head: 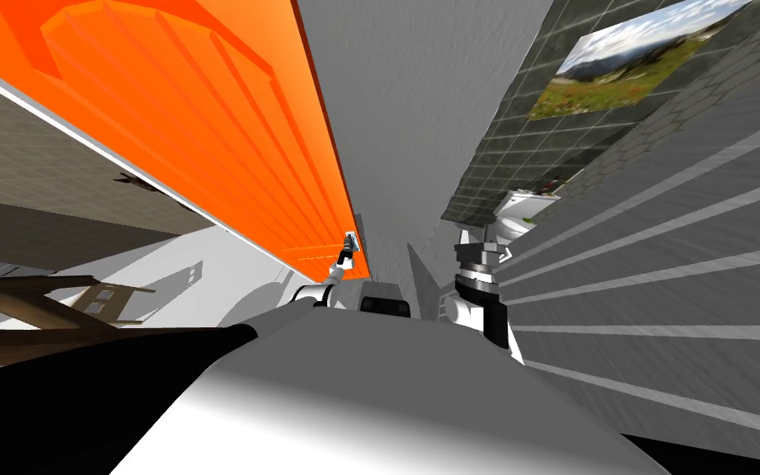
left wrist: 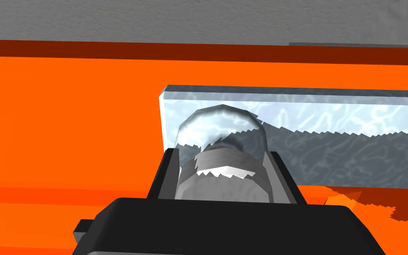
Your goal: Push the door open
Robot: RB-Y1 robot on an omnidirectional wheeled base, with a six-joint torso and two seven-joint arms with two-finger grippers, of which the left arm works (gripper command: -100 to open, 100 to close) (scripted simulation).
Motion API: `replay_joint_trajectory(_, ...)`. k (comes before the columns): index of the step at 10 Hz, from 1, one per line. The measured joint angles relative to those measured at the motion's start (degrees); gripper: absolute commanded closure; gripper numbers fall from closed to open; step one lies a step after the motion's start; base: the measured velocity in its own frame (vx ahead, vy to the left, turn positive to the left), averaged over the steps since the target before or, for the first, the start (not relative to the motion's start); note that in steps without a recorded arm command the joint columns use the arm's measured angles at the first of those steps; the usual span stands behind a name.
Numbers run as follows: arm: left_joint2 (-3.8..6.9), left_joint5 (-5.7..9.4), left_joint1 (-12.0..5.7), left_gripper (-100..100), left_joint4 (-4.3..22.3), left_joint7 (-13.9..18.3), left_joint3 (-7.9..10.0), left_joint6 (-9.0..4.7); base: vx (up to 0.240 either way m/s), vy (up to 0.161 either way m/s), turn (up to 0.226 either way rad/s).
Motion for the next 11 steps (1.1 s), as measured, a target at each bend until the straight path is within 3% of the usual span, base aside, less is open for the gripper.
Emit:
replay_joint_trajectory(2, -0.26, 0.14, 1.28, 100, -3.2, -0.5, 0.61, 1.56, 0.156, -0.072, 0.056)
replay_joint_trajectory(6, 0.39, 0.85, 1.48, 100, -2.4, -1.3, 2.64, 1.78, 0.174, -0.077, 0.053)
replay_joint_trajectory(7, 0.41, 0.96, 2.44, 100, -4.3, -1.5, 3.03, 2.50, 0.098, -0.053, 0.030)
replay_joint_trajectory(8, 0.78, 1.07, 2.24, 100, -4.4, -1.5, 3.25, 2.73, 0.034, -0.004, -0.006)
replay_joint_trajectory(11, 1.30, 1.22, 1.43, 100, -2.5, -1.3, 3.56, 1.89, 0.089, -0.028, 0.026)
